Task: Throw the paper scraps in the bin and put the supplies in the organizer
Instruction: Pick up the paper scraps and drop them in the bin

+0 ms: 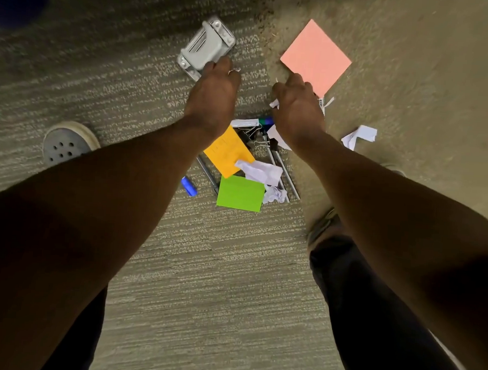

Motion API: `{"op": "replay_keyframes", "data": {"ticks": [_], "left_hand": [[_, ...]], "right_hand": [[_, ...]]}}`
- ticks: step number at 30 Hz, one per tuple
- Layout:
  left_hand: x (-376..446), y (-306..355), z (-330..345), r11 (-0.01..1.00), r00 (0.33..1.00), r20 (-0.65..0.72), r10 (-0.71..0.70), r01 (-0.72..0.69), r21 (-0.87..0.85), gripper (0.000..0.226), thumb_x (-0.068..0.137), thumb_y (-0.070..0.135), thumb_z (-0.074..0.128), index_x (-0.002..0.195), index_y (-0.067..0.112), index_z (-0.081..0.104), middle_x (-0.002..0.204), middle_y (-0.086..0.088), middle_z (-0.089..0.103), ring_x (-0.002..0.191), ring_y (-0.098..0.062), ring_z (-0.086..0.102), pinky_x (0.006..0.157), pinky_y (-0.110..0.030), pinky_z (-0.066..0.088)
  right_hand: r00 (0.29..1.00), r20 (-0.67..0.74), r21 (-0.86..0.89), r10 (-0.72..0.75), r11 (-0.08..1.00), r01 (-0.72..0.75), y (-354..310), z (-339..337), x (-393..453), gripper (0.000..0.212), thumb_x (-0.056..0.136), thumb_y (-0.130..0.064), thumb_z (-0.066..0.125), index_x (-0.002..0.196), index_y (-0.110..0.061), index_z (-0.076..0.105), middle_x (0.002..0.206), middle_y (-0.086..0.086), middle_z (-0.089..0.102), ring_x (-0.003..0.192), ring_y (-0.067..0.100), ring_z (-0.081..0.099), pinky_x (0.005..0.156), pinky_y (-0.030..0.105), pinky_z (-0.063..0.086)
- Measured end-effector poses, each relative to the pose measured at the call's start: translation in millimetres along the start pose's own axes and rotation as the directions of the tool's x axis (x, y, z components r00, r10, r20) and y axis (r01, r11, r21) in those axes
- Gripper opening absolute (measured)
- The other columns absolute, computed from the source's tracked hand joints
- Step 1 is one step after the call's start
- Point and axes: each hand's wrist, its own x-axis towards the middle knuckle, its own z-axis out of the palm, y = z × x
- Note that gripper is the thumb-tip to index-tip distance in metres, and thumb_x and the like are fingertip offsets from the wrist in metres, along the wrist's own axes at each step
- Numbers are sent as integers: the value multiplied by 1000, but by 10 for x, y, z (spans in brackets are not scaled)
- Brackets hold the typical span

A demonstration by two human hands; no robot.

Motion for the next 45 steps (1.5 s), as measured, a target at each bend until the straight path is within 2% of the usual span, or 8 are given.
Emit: {"op": "replay_keyframes", "data": {"ticks": [7,10,14,19,25,35,40,45], "left_hand": [[-205,188,-192,963,998,-70,5,-24,-270,20,86,5,57,103,2,67,111,-19,58,103,-35,56,86,-40,49],[-326,348,-176,949,999,-40,18,-29,-313,17,85,12,64,100,4,66,106,-18,57,101,-34,56,80,-43,51],[-385,536,-84,956,988,110,105,-70,-286,45,75,35,76,111,11,64,114,-17,53,108,-35,50,83,-42,48],[-315,741,11,985,963,212,167,-153,-82,66,77,46,74,132,19,51,130,-17,44,119,-36,42,93,-44,43],[-277,766,20,985,971,164,173,-167,-47,28,86,17,64,114,13,61,121,-15,49,114,-36,45,85,-46,47],[-509,547,-404,878,995,-22,-95,74,-473,29,83,21,67,112,15,63,108,-11,56,95,-26,57,74,-30,47],[-877,349,-859,801,975,-75,-207,125,-585,22,82,10,66,104,13,71,102,-7,68,89,-19,63,76,-27,51],[-1143,93,-1558,635,924,-44,-380,226,-739,19,83,2,70,100,9,76,91,2,67,77,1,62,72,-2,42]], "right_hand": [[926,-64,522,373,803,-287,256,-270,-200,16,80,-25,68,93,-15,67,86,-1,65,79,17,57,65,19,33],[871,-3,652,492,661,-371,493,-357,-360,14,78,-29,71,85,-19,65,76,-3,63,70,13,57,64,28,45],[819,12,715,574,567,-408,808,-416,-584,15,73,-34,68,78,-32,55,81,0,68,69,22,65,69,40,56],[823,-129,491,553,757,-431,1121,-350,-812,41,80,-13,58,120,-17,51,97,6,65,85,21,60,73,21,41],[886,-61,180,460,878,-444,1174,-25,-864,34,84,-8,58,118,-9,51,120,24,46,96,45,55,77,41,48],[890,102,171,445,873,-457,1065,-213,-932,18,84,-11,61,101,-3,58,100,22,65,91,40,60,71,32,38],[870,40,261,492,835,-484,621,-688,-1028,8,87,-15,60,93,-10,58,85,11,66,71,27,55,62,29,40],[906,-55,460,421,815,-351,-269,-1319,-897,10,85,-15,67,90,-10,60,78,2,58,67,19,50,54,26,27]]}}
